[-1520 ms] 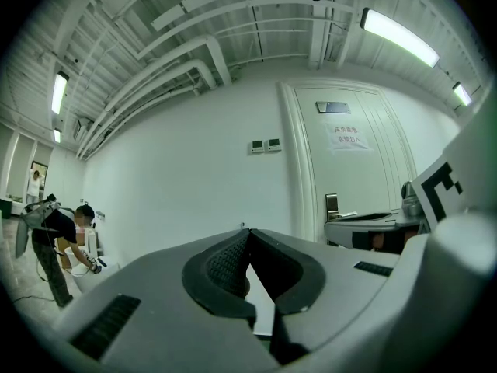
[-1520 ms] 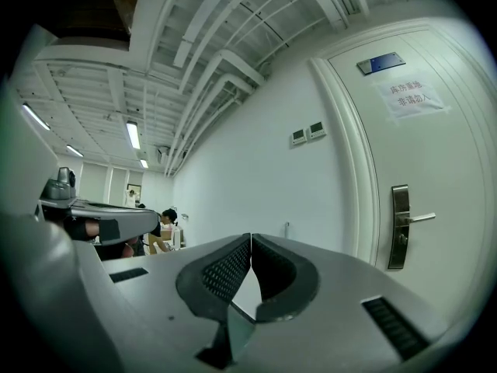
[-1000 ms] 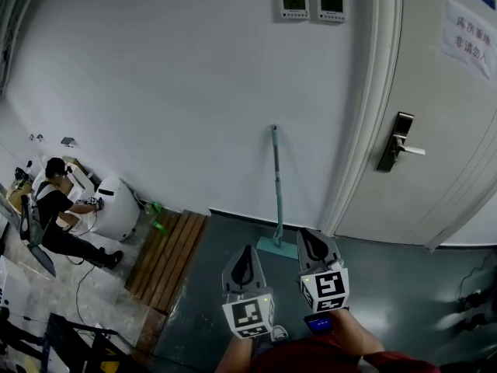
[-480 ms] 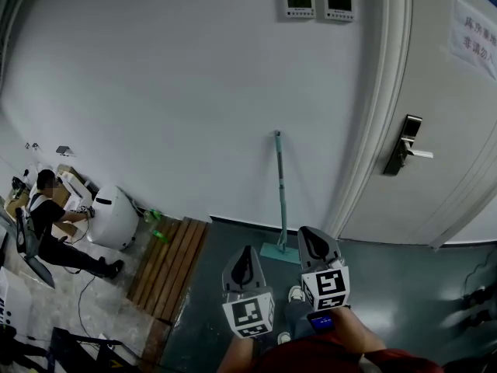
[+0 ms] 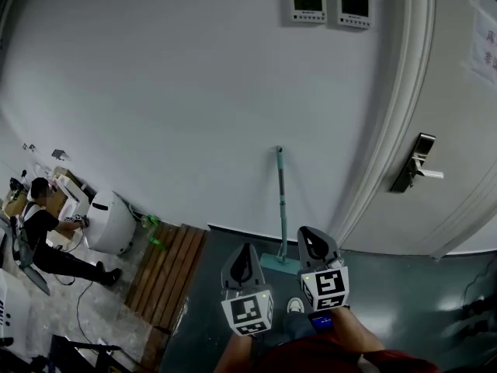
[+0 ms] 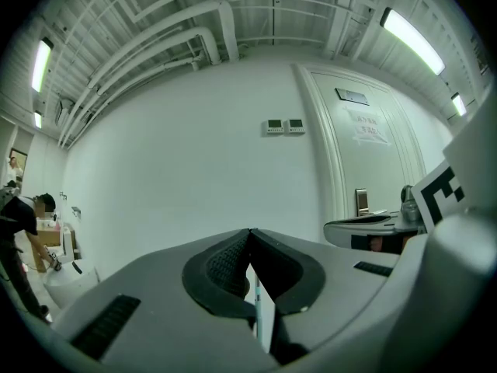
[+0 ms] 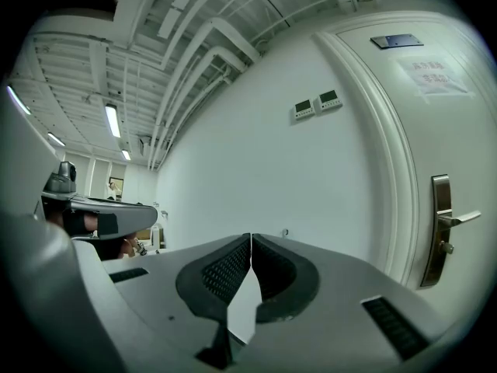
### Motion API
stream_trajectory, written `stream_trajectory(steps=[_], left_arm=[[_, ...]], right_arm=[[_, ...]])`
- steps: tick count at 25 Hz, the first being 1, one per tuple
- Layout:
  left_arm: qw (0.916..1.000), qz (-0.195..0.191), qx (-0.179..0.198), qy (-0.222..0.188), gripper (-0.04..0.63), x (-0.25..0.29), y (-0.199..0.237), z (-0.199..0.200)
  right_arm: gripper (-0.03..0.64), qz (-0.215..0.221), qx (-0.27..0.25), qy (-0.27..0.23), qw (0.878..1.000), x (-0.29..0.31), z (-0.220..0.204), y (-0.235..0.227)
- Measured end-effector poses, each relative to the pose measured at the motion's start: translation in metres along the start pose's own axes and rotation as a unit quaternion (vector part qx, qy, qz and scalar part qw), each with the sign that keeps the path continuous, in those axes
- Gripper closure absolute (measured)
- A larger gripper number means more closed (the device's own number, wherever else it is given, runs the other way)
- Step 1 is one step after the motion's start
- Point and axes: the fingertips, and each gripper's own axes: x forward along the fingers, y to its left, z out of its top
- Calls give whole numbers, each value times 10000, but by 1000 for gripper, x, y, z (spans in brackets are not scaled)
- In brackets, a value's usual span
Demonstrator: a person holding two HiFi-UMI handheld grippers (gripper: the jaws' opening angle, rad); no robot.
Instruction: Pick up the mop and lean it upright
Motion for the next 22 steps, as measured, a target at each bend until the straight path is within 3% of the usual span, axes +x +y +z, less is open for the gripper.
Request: stream_trajectory(steps=[22], left_arm=[[9996,254,71,36,581,181,-1,11]], right_arm=[[598,191,158,10,9997,152,3,-102]])
